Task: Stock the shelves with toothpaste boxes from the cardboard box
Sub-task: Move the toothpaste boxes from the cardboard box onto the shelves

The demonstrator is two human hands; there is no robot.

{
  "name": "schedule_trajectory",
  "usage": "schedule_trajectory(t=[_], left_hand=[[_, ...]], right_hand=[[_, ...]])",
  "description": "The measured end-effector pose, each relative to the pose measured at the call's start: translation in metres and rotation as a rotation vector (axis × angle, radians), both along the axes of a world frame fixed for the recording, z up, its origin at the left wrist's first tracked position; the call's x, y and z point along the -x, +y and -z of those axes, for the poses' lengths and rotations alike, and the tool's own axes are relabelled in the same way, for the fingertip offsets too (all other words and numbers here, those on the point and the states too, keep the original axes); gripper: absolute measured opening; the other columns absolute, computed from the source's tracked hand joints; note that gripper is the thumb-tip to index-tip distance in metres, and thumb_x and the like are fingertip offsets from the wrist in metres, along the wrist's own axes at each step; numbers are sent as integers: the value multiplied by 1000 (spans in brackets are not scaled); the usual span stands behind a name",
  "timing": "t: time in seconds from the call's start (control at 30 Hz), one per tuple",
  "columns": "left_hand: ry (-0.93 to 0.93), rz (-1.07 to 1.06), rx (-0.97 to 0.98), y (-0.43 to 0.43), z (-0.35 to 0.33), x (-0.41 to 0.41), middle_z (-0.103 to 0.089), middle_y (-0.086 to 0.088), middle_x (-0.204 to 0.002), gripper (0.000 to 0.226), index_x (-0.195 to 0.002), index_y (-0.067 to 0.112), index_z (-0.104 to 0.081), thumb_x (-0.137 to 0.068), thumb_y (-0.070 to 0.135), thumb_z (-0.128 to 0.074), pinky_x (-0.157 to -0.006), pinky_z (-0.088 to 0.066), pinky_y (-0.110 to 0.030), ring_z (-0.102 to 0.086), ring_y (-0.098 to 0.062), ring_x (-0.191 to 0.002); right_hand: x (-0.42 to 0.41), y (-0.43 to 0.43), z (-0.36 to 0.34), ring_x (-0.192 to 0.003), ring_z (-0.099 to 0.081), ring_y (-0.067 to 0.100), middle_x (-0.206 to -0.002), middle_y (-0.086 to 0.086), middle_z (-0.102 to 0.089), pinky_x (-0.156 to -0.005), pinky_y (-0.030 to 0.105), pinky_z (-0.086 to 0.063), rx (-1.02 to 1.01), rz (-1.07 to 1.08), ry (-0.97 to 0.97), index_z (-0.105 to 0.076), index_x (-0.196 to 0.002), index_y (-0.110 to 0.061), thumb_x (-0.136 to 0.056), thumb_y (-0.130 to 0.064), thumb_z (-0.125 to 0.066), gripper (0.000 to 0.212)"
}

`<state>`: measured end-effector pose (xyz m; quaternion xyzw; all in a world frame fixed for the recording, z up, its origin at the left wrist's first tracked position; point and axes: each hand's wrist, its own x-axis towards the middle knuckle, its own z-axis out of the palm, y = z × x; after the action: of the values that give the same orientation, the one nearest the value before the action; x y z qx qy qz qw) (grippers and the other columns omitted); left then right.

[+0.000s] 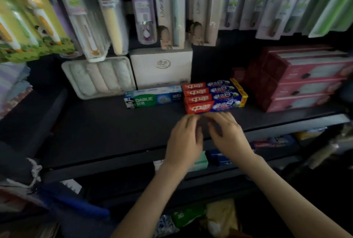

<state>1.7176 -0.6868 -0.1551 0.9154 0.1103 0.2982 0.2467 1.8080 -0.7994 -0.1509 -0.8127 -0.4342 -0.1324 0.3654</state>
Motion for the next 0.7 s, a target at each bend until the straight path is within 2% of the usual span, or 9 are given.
schedule_trajectory(t=[0.07, 0.1, 0.2, 0.3, 0.43, 0.57, 0.63, 0.7], left_hand=[[18, 143, 36, -33, 5, -10, -60, -3, -117, 25, -119, 9, -59, -95, 18, -53, -91, -47, -29, -57, -17, -107], [32, 210, 42, -49, 8, -17, -61, -2, -117, 26, -119, 10, -60, -96, 20, -51, -90, -48, -29, -57, -16, -107], [120, 384, 9, -103, 19, -41, -61, -3, -117, 33, -122, 13, -57, -97, 30, -45, -83, -49, -33, -58, -19, -105], [308, 553, -70, -173, 45, -56, -61, -1, -114, 32, -125, 18, -53, -98, 33, -45, -72, -49, -32, -60, -20, -99], [541, 772, -125, -275, 99, -62, -60, -3, -117, 31, -124, 19, -52, -97, 33, -46, -79, -45, -33, -57, -25, -106], [776, 985, -196, -371, 176, -37, -58, -1, -119, 33, -127, 21, -50, -98, 36, -42, -78, -47, -32, -57, -23, -106], [817, 1060, -294, -415, 228, -17, -59, -2, -117, 35, -128, 20, -50, -98, 36, -41, -79, -50, -34, -59, -23, -102], [818, 1159, -426, -456, 285, 4, -59, -3, -118, 38, -131, 19, -48, -98, 37, -40, -82, -51, -35, -60, -24, -102]], right_hand=[[5, -48, 6, -94, -53, 0, -99, -13, -58, -82, 4, -38, -70, 13, 181, -64, -111, -16, -87, -4, -58, 28], [6, -72, 10, -91, -54, -2, -98, -14, -58, -81, 3, -39, -86, 44, 204, -65, -110, -17, -86, -6, -57, 27], [10, -145, 31, -85, -57, 3, -93, -7, -62, -78, 10, -43, -57, 204, 247, -65, -106, -16, -84, -9, -60, 24], [24, -224, 63, -82, -61, 12, -93, -5, -63, -76, 23, -49, -28, 424, 364, -65, -106, -15, -84, -9, -66, 22], [64, -336, 115, -85, -61, 15, -91, -4, -63, -78, 26, -48, 45, 732, 547, -66, -104, -14, -87, -16, -65, 17], [144, -448, 196, -92, -60, 20, -101, 5, -63, -84, 38, -50, 28, 1021, 876, -62, -110, -11, -91, -19, -60, 21], [196, -496, 252, -100, -58, 17, -109, 2, -62, -87, 33, -49, 33, 1127, 1060, -59, -117, -14, -92, -24, -59, 27], [250, -533, 316, -105, -58, 14, -117, -2, -59, -84, 24, -48, 52, 1217, 1239, -54, -125, -17, -93, -29, -59, 35]])
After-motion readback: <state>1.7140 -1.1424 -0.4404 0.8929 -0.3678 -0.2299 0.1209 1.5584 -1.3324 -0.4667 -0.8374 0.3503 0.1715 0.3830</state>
